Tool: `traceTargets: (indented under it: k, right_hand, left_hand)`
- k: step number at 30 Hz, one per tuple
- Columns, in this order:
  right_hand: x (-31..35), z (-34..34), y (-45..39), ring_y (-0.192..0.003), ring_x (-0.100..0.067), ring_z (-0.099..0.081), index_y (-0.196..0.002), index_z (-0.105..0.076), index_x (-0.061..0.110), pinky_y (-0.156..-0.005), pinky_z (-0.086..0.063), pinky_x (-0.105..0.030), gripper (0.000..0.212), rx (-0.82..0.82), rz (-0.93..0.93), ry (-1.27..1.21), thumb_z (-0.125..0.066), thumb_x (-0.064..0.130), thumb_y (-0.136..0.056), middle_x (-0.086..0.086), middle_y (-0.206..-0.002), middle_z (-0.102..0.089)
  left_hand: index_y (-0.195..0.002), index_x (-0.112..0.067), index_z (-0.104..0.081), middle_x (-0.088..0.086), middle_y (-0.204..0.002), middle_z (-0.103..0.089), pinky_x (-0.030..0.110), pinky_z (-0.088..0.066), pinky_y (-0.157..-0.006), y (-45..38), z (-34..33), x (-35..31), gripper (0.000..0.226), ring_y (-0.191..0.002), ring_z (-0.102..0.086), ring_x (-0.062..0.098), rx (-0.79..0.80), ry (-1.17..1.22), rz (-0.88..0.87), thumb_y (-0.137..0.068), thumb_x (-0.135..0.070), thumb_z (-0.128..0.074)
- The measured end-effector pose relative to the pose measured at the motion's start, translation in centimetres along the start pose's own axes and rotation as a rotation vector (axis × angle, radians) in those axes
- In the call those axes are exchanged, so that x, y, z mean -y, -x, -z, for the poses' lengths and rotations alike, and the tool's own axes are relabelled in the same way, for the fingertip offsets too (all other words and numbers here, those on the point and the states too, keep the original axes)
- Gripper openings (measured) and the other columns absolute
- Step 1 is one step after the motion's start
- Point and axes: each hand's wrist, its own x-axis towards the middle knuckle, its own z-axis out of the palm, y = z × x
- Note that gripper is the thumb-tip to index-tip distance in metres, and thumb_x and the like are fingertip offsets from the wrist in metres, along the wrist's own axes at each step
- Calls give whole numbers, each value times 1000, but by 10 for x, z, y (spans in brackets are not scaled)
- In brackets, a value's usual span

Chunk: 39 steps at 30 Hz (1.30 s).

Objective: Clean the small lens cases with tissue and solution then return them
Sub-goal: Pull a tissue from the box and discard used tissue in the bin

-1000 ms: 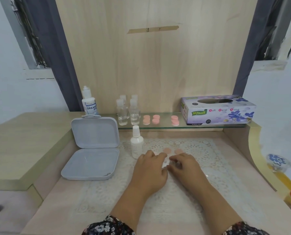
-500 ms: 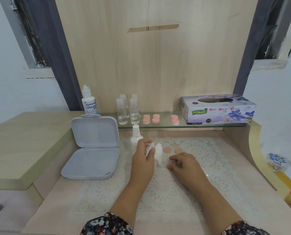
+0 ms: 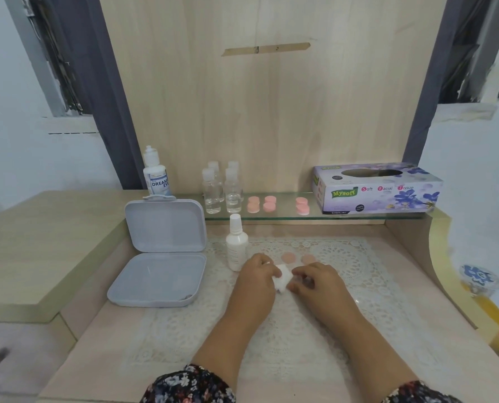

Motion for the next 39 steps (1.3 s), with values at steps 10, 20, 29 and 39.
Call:
traceTargets:
  k: [10, 20, 29, 39]
  right_hand:
    - [-1, -2, -1, -101, -11, -47, -114, -68, 24, -91, -42, -29, 30, -24, 5, 14, -65, 37, -88, 10, -104, -60]
    - [0, 0, -1, -101, -12, -48, -114, -68, 24, -91, -42, -31, 29, -27, 0, 23, -66, 35, -87, 10, -102, -60]
    - [1, -1, -1, -103, -12, -47, -112, -69, 22, -92, -42, -30, 30, -26, -20, -8, -65, 38, -87, 8, -106, -61]
    - [1, -1, -1, -102, -11, -47, -112, -69, 23, -89, -42, -27, 28, -36, -17, 11, -67, 34, -87, 8, -105, -62]
  left_hand:
    - [-94, -9, -73, 5, -103, -57, 36, -45, -81, 2, -3, 1, 22, -97, -47, 25, 8, -407, -251, -90, -27, -61]
    - [-89, -18, -63, -5, -93, -50, 11, -36, -73, -6, 8, 1, 9, -87, -51, 9, -234, 76, -16, -95, -19, -56]
    - [-72, -22, -75, 0, -83, -61, 34, -50, -54, 0, -4, 6, 37, -72, -54, 21, -119, -476, -335, -82, -39, -45]
    - [-65, -15, -68, 2, -77, -57, 31, -42, -54, -1, -11, 2, 14, -71, -54, 25, 10, -528, -224, -64, -11, -82]
